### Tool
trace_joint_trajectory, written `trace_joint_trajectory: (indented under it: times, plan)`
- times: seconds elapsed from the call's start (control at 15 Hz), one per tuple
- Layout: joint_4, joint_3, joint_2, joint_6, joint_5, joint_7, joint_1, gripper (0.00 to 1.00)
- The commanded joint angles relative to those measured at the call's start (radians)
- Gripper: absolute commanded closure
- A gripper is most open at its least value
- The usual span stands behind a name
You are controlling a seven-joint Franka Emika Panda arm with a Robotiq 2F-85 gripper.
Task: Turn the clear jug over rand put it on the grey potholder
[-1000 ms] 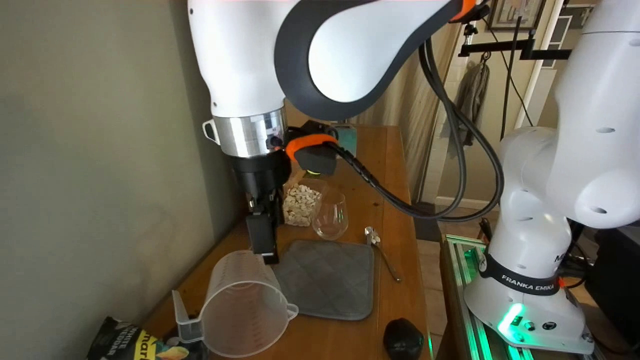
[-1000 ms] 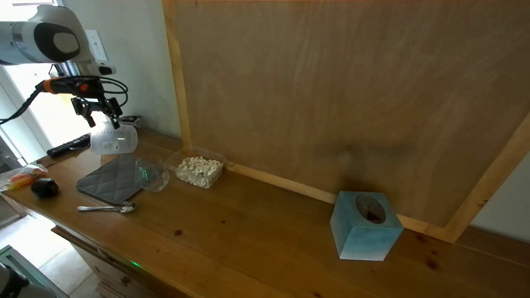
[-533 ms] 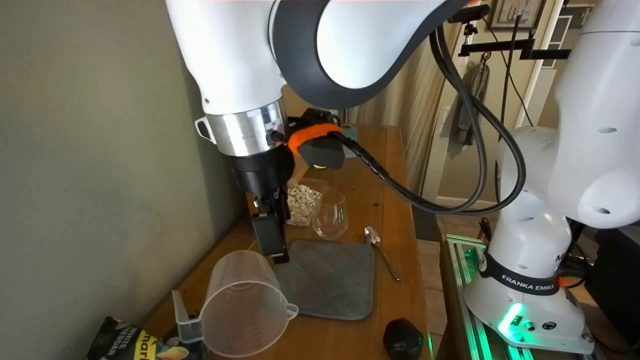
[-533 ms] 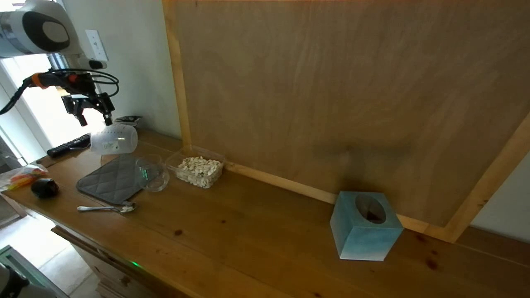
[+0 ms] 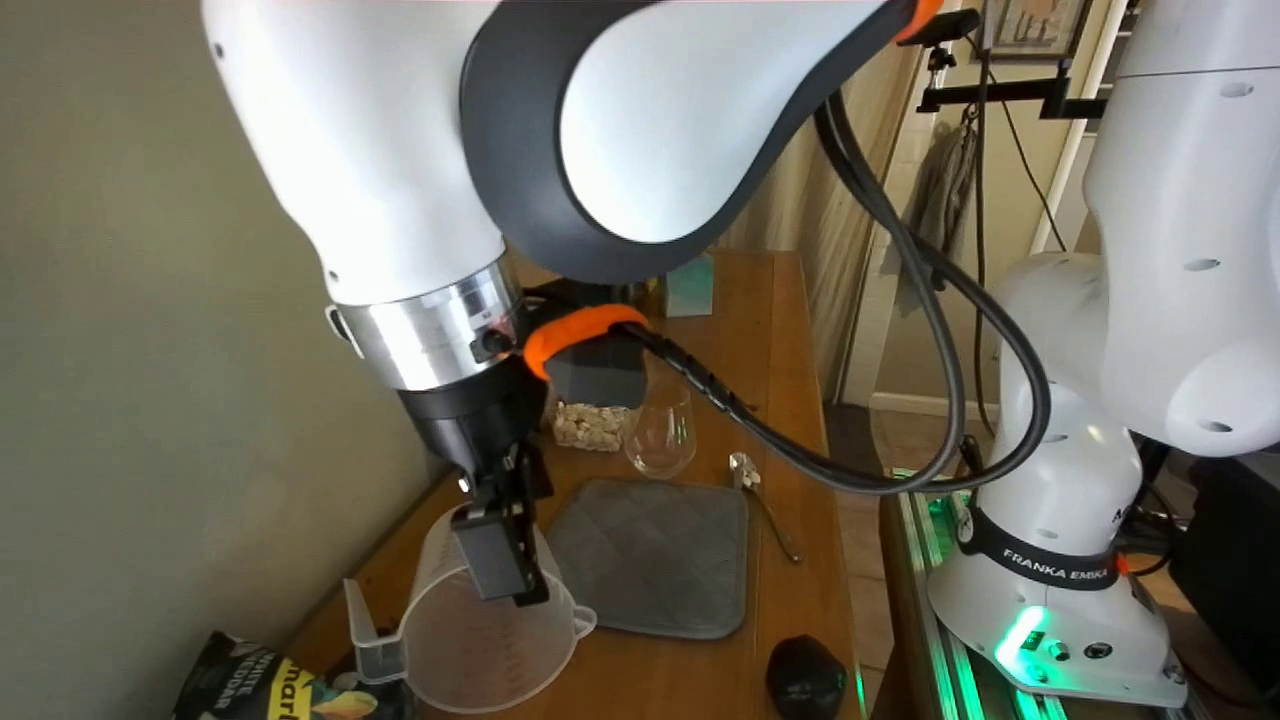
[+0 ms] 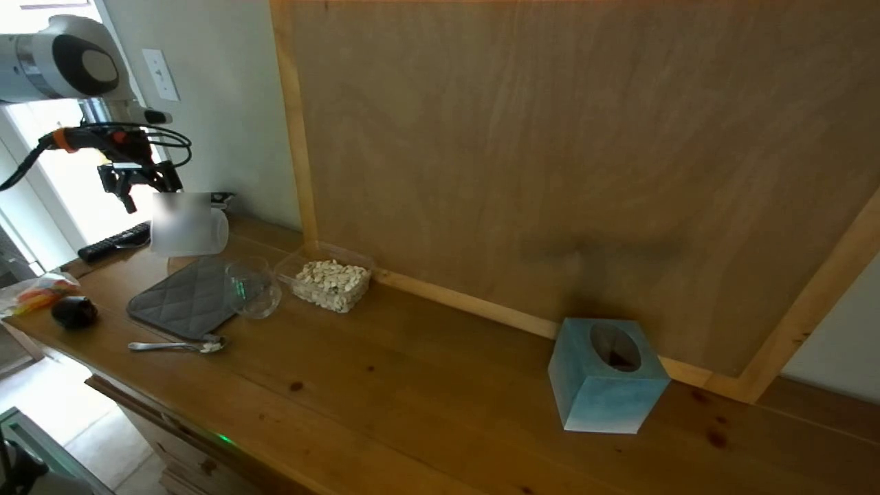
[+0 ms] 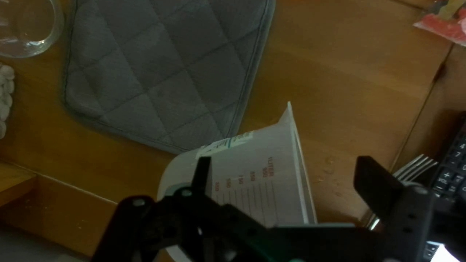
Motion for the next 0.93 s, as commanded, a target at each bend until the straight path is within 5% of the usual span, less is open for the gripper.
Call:
trace_joint_trajectory:
  times: [0.0,0.27,0.33,0.87]
  plan:
    - [0.066,-0.010,0.065,-0.027,-0.057,0.052,0.024,0.00]
    - [0.092,-0.020,0.084,-0.032,-0.100,0.075,0.035,0.00]
    - [0.097,-0.022,0.088,-0.033,-0.108,0.076,0.036,0.20]
    - [0.142,-0.030,0.121,-0.037,-0.179,0.127,0.046,0.76]
